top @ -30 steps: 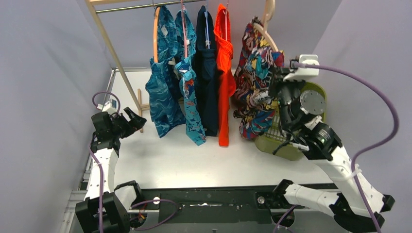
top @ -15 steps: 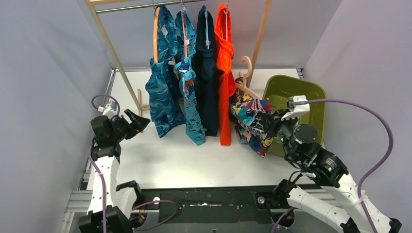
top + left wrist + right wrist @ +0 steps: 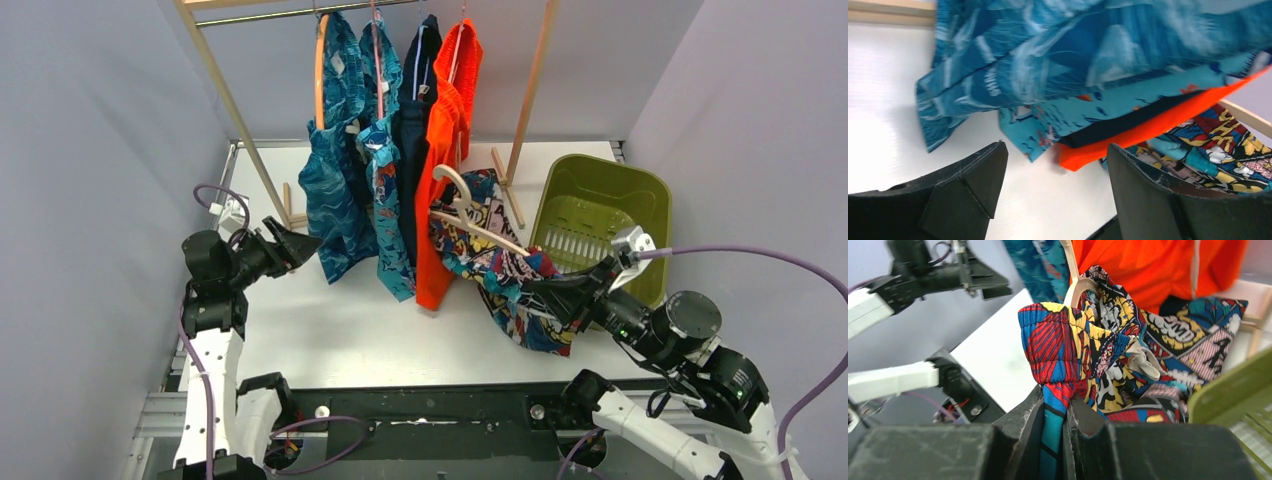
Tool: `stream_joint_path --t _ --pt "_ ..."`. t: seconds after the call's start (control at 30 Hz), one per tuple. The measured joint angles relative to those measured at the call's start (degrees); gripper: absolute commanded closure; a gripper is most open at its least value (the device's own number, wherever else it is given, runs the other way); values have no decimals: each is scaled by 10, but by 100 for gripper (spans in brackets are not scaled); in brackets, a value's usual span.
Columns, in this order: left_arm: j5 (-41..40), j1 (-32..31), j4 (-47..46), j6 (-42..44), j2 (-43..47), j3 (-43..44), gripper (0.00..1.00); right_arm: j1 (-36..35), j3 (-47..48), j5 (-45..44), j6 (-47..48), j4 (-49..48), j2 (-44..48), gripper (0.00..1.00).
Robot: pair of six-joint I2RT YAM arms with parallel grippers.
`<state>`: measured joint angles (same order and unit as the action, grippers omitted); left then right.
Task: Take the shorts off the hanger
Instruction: Pick up the hanger from the clothes rod.
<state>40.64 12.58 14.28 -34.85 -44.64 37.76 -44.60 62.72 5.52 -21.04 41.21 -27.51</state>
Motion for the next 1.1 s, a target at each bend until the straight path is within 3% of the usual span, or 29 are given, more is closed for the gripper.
stream_joint_path --t 0.27,0.57,0.87,1.1 --pt "63 -50 -24 -18 15 19 28 0 -44 115 5 -53 8 100" --pt "69 -173 -95 -37 26 19 28 0 -82 181 -1 -146 -152 100" --pt "-81 -360 -111 0 4 20 35 0 -128 196 -30 -249 -185 100" --pt "-209 -392 -142 2 -5 -3 47 0 -151 209 -40 -292 -192 100"
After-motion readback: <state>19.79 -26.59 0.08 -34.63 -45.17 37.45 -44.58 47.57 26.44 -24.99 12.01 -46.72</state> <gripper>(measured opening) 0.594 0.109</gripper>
